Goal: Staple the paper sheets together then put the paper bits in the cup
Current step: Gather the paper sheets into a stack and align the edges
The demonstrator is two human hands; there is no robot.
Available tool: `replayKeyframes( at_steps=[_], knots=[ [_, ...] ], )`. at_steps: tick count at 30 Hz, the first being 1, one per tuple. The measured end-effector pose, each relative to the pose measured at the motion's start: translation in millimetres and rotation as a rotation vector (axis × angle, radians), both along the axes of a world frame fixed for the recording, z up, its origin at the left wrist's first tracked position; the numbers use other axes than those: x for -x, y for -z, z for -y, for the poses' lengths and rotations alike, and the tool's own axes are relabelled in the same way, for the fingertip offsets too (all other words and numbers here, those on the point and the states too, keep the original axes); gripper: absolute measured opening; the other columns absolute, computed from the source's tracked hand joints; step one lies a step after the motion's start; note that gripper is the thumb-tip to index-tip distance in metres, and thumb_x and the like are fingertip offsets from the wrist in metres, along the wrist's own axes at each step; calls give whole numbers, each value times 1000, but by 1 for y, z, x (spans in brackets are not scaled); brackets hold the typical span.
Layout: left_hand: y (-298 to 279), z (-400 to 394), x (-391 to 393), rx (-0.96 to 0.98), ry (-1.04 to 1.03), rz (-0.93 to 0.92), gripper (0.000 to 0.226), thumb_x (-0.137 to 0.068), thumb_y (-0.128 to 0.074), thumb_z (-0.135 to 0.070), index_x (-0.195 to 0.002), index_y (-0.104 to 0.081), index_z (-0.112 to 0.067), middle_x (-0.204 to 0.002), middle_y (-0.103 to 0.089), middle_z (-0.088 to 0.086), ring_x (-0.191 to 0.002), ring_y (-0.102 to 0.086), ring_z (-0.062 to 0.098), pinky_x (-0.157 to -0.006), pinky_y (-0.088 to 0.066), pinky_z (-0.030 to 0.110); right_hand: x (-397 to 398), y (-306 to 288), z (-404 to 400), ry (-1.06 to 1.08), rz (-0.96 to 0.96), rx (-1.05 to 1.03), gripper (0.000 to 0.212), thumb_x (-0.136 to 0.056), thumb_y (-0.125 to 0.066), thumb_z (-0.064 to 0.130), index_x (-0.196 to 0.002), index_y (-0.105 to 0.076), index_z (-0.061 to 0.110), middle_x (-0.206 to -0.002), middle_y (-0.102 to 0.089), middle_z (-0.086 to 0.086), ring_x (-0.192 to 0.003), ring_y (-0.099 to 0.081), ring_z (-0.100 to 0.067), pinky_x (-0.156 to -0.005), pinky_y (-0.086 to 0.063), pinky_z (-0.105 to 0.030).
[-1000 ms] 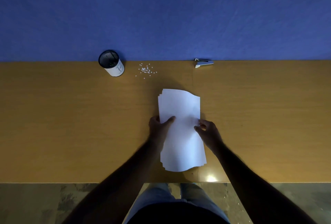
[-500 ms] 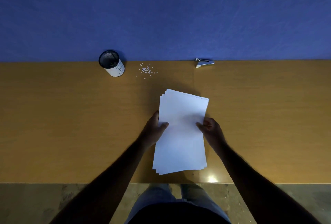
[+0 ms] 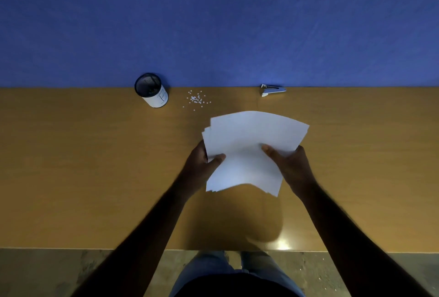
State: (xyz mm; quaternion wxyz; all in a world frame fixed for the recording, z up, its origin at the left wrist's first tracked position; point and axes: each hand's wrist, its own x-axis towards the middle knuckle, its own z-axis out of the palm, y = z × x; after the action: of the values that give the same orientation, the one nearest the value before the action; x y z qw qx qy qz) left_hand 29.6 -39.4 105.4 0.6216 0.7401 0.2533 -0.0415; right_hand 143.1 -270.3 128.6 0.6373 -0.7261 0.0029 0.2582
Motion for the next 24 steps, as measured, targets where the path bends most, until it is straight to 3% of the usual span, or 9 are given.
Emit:
replayKeyframes(
  at_steps=[5, 8, 10, 14, 19, 22, 24],
  knots=[
    [-21, -1, -6, 29, -114, 44, 39, -95, -78, -7, -112, -66, -40, -103, -76, -33, -101, -71, -12, -86, -58, 12, 12, -28, -15, 80, 156, -49, 33, -87, -82, 23, -117, -70, 33, -113, -78, 8, -105, -74, -11, -83, -63, -34],
    [-30, 2, -7, 12, -93, 82, 41, -95, -80, -14, -115, -64, -47, -107, -74, -36, -105, -69, -13, -94, -56, 18, 21, -28, -16, 87, 168, -36, 35, -82, -86, 25, -111, -70, 37, -110, -78, 14, -104, -74, -6, -84, -62, -27],
    [-34, 4, -7, 1, -53, 96, 45, -94, -83, -23, -122, -62, -52, -118, -73, -32, -115, -68, -7, -102, -56, 23, 27, -23, -15, 65, 150, -5, 35, -76, -88, 28, -106, -71, 38, -105, -78, 18, -101, -75, -5, -84, -63, -29],
    [-34, 6, -4, 35, -43, 69, 38, -92, -85, -32, -126, -71, -40, -121, -78, -18, -116, -73, 2, -104, -59, 34, 33, -17, -12, 66, 165, 7, 34, -81, -86, 20, -107, -71, 36, -105, -78, 18, -99, -75, -5, -81, -64, -30],
    [-39, 8, 0, 66, -46, 54, 28, -91, -86, -25, -117, -78, -30, -112, -83, -16, -107, -77, 2, -93, -61, 23, 34, -21, -13, 92, 181, -36, 30, -83, -84, 15, -103, -72, 34, -101, -79, 17, -96, -76, -6, -76, -62, -24],
    [-44, 6, 0, 54, -52, 60, 18, -90, -87, -22, -105, -82, -29, -102, -84, -16, -99, -79, 2, -83, -59, 14, 32, -23, -12, 103, 196, -42, 23, -84, -84, 14, -104, -77, 24, -101, -81, 6, -98, -77, -12, -83, -63, -31],
    [-47, 4, -1, 59, -49, 61, 16, -88, -89, -19, -100, -83, -29, -98, -84, -14, -95, -80, 4, -83, -60, 16, 30, -25, -11, 92, 214, -29, 20, -84, -84, 16, -102, -78, 23, -100, -81, 5, -97, -77, -14, -83, -63, -32]
  ],
)
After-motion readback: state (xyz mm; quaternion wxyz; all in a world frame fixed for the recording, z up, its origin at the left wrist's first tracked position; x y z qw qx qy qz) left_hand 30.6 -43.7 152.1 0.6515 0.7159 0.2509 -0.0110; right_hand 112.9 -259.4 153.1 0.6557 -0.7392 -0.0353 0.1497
